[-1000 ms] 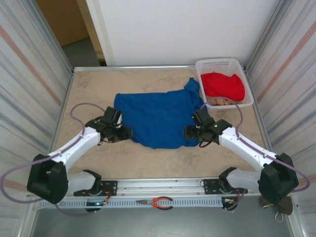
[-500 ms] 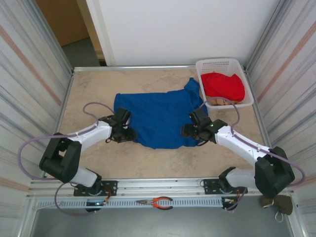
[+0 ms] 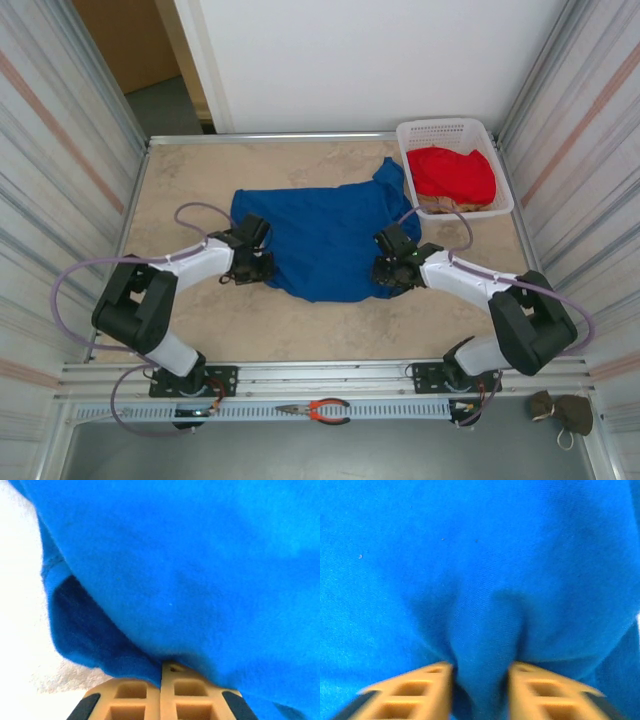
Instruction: Fold the inside-out t-shirt
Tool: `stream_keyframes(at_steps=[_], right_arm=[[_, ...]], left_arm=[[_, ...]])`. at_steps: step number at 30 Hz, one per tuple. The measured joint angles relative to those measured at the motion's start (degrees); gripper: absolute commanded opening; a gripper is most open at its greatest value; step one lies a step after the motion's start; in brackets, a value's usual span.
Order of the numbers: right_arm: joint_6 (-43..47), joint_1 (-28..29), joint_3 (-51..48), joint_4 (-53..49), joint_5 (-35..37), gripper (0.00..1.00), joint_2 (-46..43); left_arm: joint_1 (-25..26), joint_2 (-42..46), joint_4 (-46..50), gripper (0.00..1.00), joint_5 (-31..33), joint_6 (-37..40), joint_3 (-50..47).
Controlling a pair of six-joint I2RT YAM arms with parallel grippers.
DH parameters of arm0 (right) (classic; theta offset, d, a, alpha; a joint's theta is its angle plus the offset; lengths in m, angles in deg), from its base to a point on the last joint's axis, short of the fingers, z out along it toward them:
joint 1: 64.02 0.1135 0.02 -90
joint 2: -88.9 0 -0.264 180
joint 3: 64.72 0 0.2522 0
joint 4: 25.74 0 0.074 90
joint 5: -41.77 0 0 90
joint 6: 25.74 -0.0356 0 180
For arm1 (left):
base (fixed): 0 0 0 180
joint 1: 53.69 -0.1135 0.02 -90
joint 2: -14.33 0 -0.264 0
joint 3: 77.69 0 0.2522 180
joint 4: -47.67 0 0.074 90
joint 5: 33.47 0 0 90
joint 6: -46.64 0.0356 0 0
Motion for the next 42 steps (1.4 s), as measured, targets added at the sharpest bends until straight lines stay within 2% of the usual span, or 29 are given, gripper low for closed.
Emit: stream_keyframes(at_steps=[5, 9, 13, 17, 21, 27, 32, 36, 38, 39, 40, 41, 42], right_arm=[[1.3, -3.1, 2.6, -1.3, -1.9, 0.00, -1.4], [3.7, -10.1, 11.4, -3.8, -4.7, 0.00, -6.6], [5.2, -18.3, 21.9, -5.2, -8.5, 0.00, -11.0], [6.4, -23.4, 30.8, -7.0, -11.6, 0.00, -13.5], [6.5, -23.9, 34.4, -9.5, -13.9, 0.00, -15.4], [6.1, -24.0, 36.8, -12.4, -17.0, 0.00, -18.5], [4.5, -24.0, 37.6, -12.3, -19.5, 0.00, -19.9], [4.5, -24.0, 33.5, -9.8, -19.5, 0.00, -18.5], [4.5, -24.0, 30.1, -8.4, -19.5, 0.00, -16.0], [4.5, -24.1, 28.5, -7.8, -19.5, 0.16, -14.0], [4.5, -24.1, 27.1, -7.2, -19.3, 0.42, -11.1], [4.8, -24.3, 26.1, -6.9, -19.1, 0.56, -7.9], [5.1, -24.3, 25.6, -7.0, -18.9, 0.60, -5.1]], left_arm=[[-3.1, 5.6, 3.5, 0.00, -0.5, 1.9, 3.3], [-12.6, 12.9, 6.6, 0.00, -5.4, 4.9, 10.5], [-22.9, 16.3, 8.4, 0.00, -11.6, 7.1, 20.5], [-28.2, 17.0, 9.8, 0.00, -17.6, 8.2, 29.1], [-30.0, 17.5, 10.9, 0.00, -21.7, 8.2, 34.9], [-30.4, 19.2, 11.5, 0.06, -25.5, 7.1, 42.0], [-30.4, 19.3, 10.7, 0.07, -27.5, 5.9, 46.5], [-30.4, 16.2, 10.3, 0.00, -27.6, 5.9, 46.5], [-30.4, 12.9, 9.7, 0.00, -27.8, 5.9, 44.5], [-30.3, 11.5, 9.4, 0.00, -28.0, 6.0, 42.9], [-29.9, 9.6, 9.2, 0.00, -27.9, 6.1, 40.7], [-29.4, 7.9, 8.9, 0.00, -27.5, 6.4, 38.4], [-28.7, 6.4, 9.0, 0.00, -27.0, 6.7, 36.4]])
